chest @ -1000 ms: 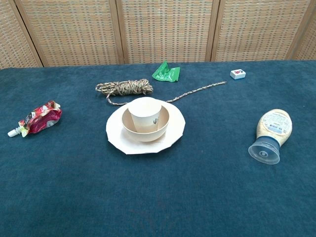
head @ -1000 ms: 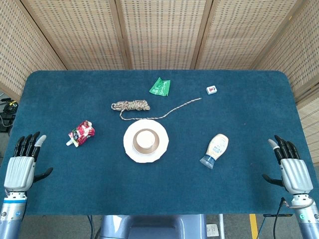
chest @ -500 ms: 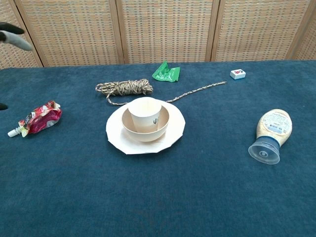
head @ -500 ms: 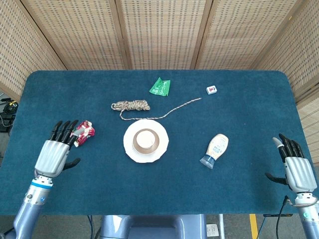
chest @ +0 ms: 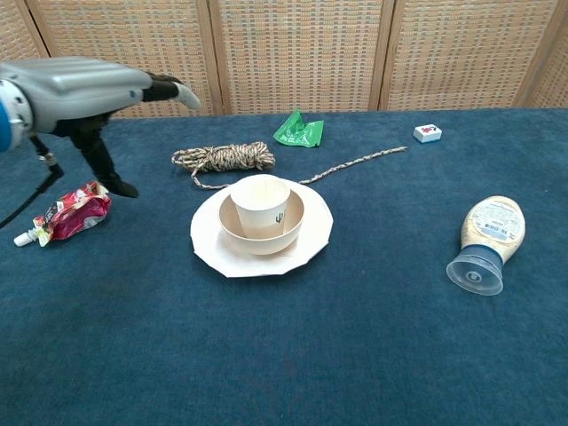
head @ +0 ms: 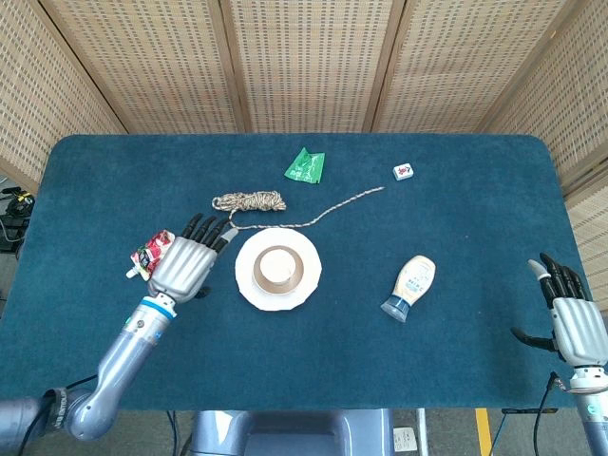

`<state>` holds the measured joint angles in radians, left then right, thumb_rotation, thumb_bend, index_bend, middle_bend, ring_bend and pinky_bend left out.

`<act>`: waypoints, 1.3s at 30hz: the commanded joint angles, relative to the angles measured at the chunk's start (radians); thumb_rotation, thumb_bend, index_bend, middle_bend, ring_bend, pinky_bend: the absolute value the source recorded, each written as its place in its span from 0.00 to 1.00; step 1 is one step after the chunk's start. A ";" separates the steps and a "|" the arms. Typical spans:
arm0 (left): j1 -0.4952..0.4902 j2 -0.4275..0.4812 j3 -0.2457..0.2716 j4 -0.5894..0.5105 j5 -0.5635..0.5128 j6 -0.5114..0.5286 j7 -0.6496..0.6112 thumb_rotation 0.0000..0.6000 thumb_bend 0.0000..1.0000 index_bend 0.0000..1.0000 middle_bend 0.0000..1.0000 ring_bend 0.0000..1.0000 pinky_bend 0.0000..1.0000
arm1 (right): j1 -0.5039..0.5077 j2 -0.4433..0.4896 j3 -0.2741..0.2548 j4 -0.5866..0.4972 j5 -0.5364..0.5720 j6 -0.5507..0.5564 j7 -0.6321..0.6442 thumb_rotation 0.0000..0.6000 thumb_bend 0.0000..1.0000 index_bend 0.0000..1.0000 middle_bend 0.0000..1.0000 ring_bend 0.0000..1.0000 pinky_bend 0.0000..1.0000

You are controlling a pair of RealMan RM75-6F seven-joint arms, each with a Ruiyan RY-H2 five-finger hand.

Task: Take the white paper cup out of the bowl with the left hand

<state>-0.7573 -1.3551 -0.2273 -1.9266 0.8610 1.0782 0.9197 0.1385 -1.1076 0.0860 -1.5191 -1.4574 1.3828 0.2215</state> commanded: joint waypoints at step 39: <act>-0.456 -0.304 -0.025 0.288 -0.574 0.034 0.180 1.00 0.20 0.25 0.00 0.00 0.00 | -0.013 0.037 0.018 0.003 0.018 0.009 0.107 1.00 0.06 0.00 0.00 0.00 0.00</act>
<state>-1.2119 -1.6580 -0.2540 -1.6396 0.2868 1.1129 1.1009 0.1259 -1.0707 0.1042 -1.5155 -1.4393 1.3913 0.3287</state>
